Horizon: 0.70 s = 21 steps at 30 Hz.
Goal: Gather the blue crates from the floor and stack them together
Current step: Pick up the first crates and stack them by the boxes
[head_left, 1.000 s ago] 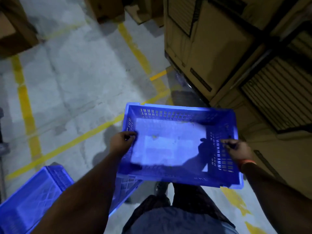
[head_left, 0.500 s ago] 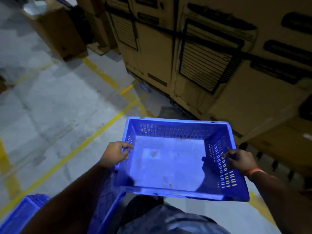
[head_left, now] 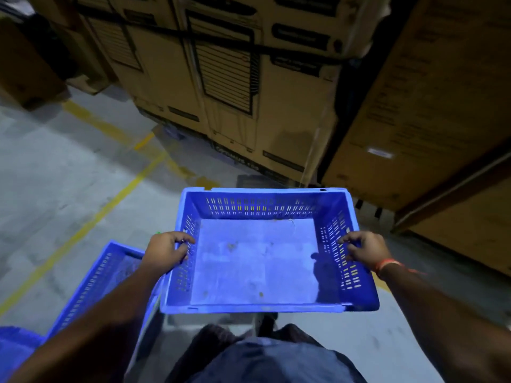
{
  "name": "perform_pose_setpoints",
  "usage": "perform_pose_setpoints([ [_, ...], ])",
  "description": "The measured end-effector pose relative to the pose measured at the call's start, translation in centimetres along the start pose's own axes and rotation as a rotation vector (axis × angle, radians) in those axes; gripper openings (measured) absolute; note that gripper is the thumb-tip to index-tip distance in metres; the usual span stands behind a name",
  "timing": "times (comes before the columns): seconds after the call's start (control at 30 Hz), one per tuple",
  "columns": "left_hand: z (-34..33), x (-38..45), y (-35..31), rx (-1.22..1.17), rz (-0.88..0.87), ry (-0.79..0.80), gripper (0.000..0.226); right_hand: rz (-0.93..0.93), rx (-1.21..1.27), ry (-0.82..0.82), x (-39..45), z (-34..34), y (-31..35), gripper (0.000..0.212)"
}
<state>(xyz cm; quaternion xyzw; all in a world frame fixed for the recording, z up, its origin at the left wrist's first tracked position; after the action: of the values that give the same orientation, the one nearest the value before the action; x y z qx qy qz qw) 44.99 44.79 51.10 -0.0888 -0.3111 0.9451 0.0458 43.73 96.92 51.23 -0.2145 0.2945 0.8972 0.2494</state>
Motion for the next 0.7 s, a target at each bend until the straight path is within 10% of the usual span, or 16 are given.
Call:
perform_pose_setpoints([
  [0.7, -18.5, -11.2, -13.5, -0.034, -0.122, 0.069, 0.034, -0.292, 0.154, -0.26, -19.4, 1.1, -32.5, 0.032],
])
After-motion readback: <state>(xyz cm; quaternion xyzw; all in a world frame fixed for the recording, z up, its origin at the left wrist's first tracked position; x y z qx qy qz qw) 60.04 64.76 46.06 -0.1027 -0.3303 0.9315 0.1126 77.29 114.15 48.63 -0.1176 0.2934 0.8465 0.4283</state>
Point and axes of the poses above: each hand's wrist, its own x-axis towards the middle knuckle, its own z-axis out of the back of the hand, y = z × x, the point moved 9 cm from there along x, towards the middle knuckle, and after that the axes turned 15 degrees about -z, right-handed, at the moved point
